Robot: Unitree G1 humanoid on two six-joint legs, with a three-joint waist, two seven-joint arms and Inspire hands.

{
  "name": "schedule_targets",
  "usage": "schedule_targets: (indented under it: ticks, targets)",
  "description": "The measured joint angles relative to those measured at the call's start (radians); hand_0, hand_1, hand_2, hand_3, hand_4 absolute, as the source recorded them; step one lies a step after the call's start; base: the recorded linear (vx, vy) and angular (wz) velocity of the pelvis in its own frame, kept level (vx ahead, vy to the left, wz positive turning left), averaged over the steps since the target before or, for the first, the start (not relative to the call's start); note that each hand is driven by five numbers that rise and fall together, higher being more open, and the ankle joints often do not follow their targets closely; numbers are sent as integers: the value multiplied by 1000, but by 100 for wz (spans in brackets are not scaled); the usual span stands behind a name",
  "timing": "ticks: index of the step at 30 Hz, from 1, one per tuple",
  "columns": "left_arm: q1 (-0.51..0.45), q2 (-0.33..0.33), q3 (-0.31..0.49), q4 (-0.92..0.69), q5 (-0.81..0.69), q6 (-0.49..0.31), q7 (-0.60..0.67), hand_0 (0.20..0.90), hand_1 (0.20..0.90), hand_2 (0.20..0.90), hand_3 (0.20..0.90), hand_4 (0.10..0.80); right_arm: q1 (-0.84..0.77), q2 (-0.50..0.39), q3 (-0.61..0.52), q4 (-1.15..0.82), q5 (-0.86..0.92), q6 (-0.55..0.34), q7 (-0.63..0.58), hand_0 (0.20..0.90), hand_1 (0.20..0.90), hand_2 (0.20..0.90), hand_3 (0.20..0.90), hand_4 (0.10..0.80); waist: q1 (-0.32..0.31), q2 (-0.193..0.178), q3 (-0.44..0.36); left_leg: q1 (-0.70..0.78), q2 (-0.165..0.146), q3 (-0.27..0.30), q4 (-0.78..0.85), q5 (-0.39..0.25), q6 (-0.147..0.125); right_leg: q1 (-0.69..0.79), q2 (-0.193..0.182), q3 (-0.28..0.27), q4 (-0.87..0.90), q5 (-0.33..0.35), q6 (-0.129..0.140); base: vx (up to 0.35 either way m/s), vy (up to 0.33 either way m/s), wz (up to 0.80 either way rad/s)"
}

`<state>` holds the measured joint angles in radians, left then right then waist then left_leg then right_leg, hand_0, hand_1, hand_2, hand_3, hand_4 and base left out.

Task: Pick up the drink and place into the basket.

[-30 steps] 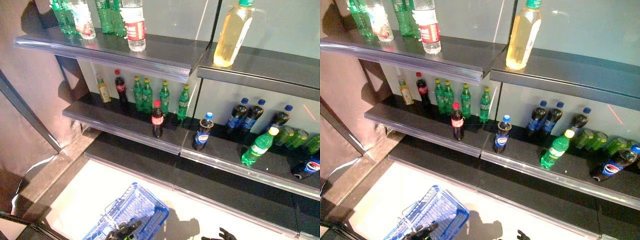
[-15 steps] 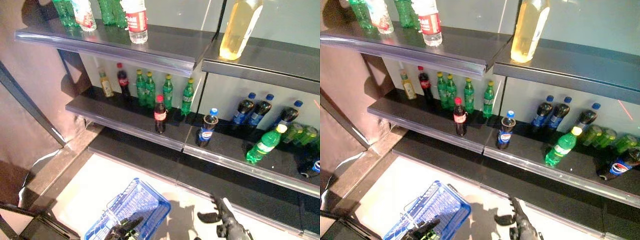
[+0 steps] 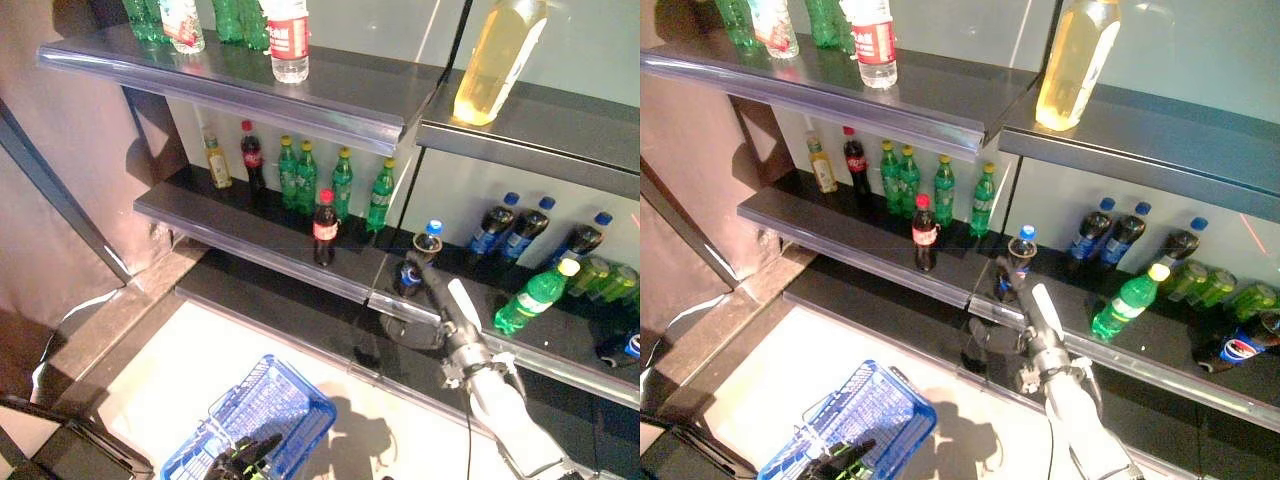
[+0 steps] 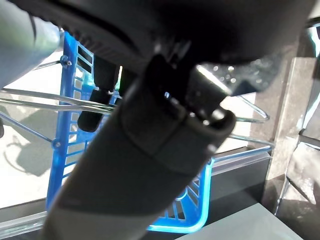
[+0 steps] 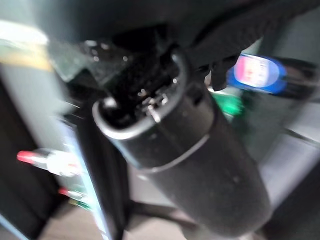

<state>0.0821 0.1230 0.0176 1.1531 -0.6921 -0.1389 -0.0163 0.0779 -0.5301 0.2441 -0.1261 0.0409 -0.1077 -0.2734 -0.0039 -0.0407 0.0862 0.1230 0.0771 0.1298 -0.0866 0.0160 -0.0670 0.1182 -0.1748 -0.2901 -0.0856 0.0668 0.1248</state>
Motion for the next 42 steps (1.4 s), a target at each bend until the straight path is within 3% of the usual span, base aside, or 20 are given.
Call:
schedule_targets:
  ticks: [4, 8, 17, 22, 28, 33, 42]
  targets:
    - [1, -1, 7, 5, 1, -9, -16, 300, 300, 300, 200, 100, -35, -26, -49, -15, 2, 0, -107, 900, 900, 900, 900, 800, 1, 1, 6, -1, -1, 0, 2, 0, 0, -1, 1, 0, 1, -1, 1, 21, 7, 0]
    - [-30, -2, 6, 7, 1, -30, -33, 300, 300, 300, 200, 100, -120, -35, -82, -15, 2, 0, -248, 900, 900, 900, 900, 800, 2, 10, 66, -34, 0, -2, 63, -23, 0, -21, -1, 6, 38, -14, -1, 13, 12, 0]
    - [-84, -17, -39, -75, -5, -36, -25, 300, 300, 300, 200, 100, -240, -36, -110, -2, 22, 0, -499, 900, 900, 900, 900, 800, 11, 60, 176, -148, 3, -9, 206, -62, 2, -110, -10, -3, 150, -52, -11, -46, 5, 7]
    - [-163, -15, -103, -116, -40, -44, -13, 300, 300, 300, 200, 100, -355, -35, -98, 62, 69, 6, -524, 900, 900, 900, 900, 800, 31, 91, 273, -240, 5, -30, 286, -67, 4, -205, -24, -1, 258, -79, -24, -133, -12, 8]
    - [-231, 17, -134, -160, -125, -53, 11, 300, 300, 300, 200, 100, -453, -20, -43, 91, 103, 2, -548, 900, 900, 900, 900, 800, 25, 77, 350, -364, -5, -30, 376, -71, 10, -362, -53, 33, 402, -116, -38, -185, 13, -3]
    - [-267, 24, -168, -206, -176, -74, 32, 300, 300, 300, 200, 100, -553, -19, -39, 166, 150, 1, -576, 900, 900, 900, 900, 800, 28, 89, 412, -448, -14, -29, 425, -69, 16, -458, -68, 54, 457, -118, -46, -120, 20, -3]
    - [-286, 20, -169, -235, -200, -82, 47, 300, 300, 300, 200, 100, -662, 11, -3, 236, 160, 2, -610, 900, 900, 900, 900, 800, 31, 117, 448, -500, -11, -13, 433, -66, 18, -533, -66, 80, 483, -111, -46, -38, 12, -8]
